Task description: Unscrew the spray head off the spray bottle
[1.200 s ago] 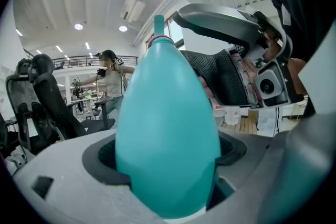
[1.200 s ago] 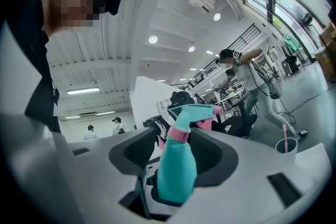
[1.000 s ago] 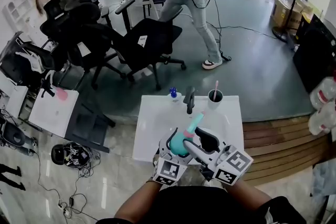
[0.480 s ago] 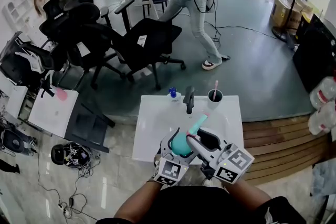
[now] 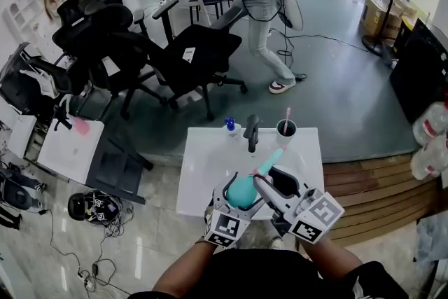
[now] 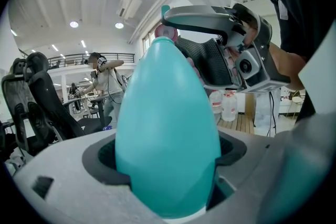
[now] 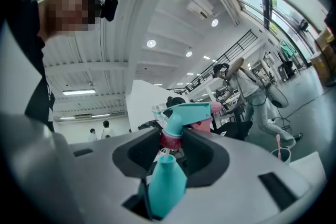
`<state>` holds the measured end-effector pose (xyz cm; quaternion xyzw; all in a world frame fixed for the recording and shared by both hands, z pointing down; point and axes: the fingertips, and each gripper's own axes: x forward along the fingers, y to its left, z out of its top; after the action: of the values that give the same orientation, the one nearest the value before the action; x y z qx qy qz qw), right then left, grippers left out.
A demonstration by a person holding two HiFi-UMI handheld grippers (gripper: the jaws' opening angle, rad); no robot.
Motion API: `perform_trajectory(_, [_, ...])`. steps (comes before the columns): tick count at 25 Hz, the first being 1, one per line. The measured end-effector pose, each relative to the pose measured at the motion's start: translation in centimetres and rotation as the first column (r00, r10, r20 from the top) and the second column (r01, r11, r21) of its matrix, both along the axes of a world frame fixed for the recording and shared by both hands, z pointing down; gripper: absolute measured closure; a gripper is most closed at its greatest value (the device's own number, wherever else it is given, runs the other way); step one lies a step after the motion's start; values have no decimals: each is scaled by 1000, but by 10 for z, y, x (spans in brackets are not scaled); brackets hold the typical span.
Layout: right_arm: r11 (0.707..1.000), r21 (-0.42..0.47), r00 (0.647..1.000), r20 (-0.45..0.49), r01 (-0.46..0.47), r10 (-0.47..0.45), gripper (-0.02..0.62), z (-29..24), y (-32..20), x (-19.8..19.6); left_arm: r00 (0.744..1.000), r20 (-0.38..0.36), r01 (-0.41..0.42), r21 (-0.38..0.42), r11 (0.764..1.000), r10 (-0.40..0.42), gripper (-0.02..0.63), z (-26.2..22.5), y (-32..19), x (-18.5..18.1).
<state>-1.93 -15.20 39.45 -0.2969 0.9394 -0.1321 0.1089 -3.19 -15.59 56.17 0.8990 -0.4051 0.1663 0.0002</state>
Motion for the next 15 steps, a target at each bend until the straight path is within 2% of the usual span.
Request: perform_trajectory(15, [990, 107, 996, 23, -86, 84, 453, -40, -13, 33, 998, 51, 38, -108, 993, -32, 143, 60, 3, -19])
